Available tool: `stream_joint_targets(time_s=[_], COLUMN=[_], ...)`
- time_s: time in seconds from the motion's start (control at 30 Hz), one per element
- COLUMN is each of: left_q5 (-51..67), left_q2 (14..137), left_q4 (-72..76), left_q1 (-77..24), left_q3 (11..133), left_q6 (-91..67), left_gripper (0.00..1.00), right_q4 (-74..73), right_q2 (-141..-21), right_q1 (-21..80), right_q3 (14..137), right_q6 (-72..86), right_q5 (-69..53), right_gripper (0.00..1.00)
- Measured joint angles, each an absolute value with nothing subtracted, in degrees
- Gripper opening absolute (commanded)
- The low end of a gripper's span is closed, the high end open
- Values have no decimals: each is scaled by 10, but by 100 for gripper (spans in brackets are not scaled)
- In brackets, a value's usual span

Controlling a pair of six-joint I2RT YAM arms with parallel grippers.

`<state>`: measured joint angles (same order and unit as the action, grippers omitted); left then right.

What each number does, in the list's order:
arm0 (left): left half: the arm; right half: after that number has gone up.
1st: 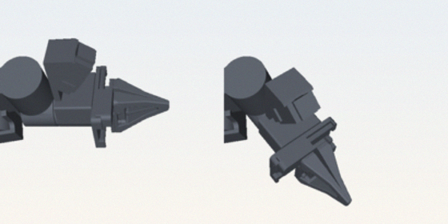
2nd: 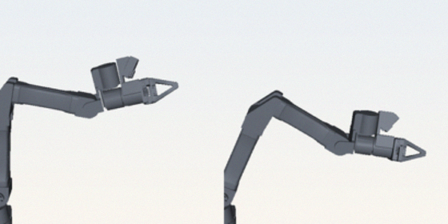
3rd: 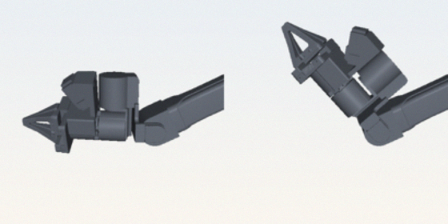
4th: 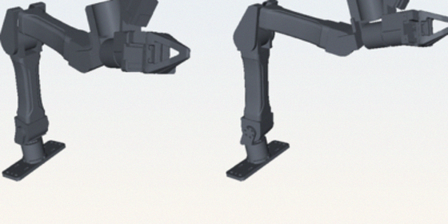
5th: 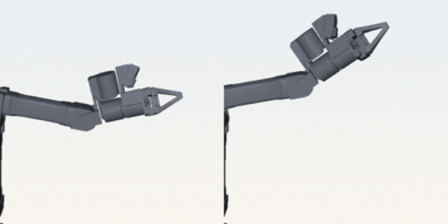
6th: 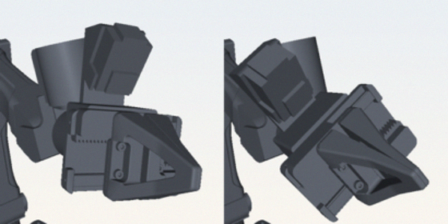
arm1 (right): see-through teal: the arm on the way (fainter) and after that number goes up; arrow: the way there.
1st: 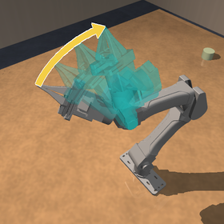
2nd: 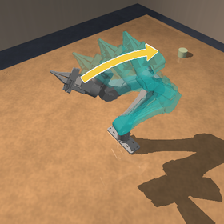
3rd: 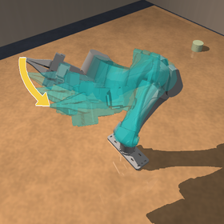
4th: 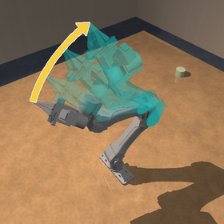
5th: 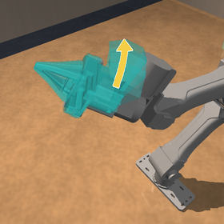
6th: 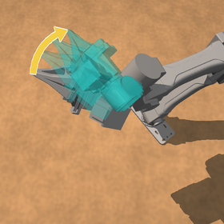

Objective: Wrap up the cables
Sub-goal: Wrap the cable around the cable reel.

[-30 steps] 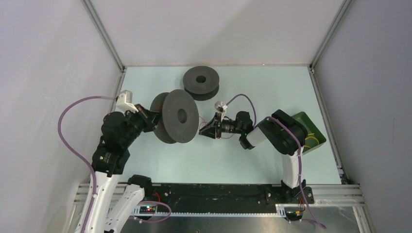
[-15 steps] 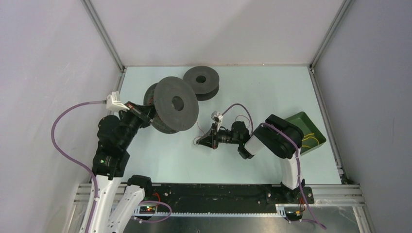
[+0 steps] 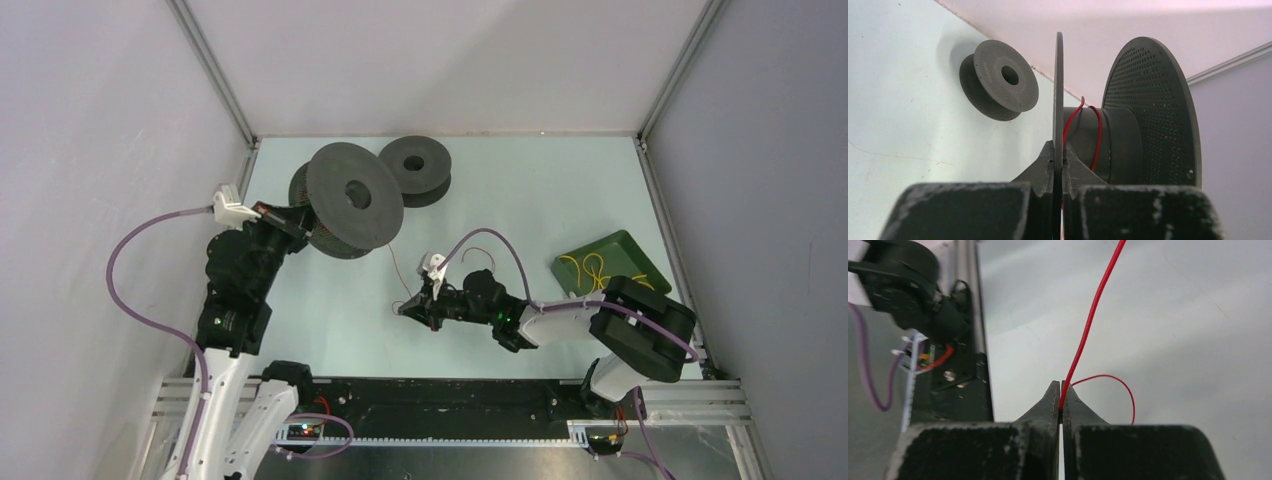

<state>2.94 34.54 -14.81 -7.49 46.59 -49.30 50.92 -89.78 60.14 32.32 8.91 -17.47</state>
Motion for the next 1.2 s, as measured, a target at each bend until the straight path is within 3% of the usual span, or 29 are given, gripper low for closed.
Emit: stream_joint_targets(time_s=[0.47, 0.73, 1.2], left_q5=[32, -11, -225], left_q2=[352, 392, 430], left_q4=[-142, -136, -231], left_q1=[-47, -50, -246], left_q3=[438, 438, 456], left_q6=[-509, -408, -193], left_gripper=[0, 0, 0], right_q4=[353, 176, 83], right_q2=[-891, -839, -815], right_q1=[630, 663, 713], right_q3=[329, 432, 581], right_q6=[49, -10, -223], right_q5=[-57, 22, 135], right_gripper=[0, 0, 0])
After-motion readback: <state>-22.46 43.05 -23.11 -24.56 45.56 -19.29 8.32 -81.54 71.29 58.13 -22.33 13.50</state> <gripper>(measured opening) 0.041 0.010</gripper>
